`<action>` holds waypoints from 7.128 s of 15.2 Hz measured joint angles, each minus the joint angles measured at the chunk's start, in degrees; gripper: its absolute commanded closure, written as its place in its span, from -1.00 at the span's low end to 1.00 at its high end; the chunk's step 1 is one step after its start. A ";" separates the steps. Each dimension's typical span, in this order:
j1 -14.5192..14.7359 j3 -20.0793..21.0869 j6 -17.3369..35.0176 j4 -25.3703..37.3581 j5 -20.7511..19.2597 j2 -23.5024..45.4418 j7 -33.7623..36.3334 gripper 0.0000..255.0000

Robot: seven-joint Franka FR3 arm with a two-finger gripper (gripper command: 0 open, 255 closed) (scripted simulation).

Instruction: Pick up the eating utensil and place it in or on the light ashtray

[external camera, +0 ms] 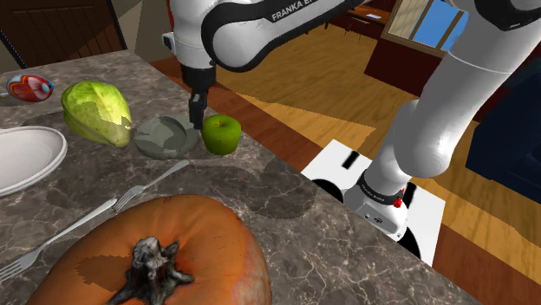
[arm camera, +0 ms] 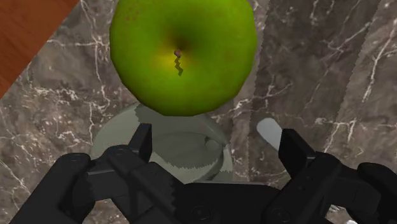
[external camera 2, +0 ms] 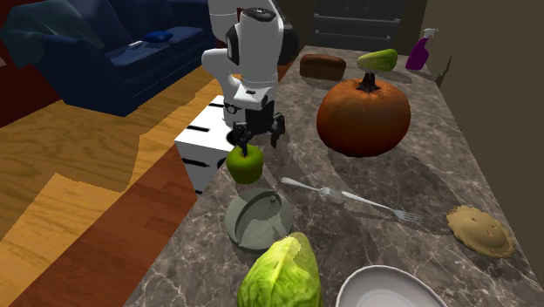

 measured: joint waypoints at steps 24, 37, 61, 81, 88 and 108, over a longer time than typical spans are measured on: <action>12.24 4.05 9.69 19.36 -14.05 29.51 0.29 -1.00; 12.38 3.88 10.14 19.46 -14.31 30.00 0.47 1.00; 11.17 6.17 -0.62 24.17 -10.28 23.53 -2.56 1.00; -0.99 2.05 1.81 29.30 -8.01 29.95 -20.34 1.00; -0.78 1.55 5.22 27.79 -8.86 31.78 -19.82 1.00; -1.55 2.56 0.56 28.14 -7.21 27.41 -20.72 -1.00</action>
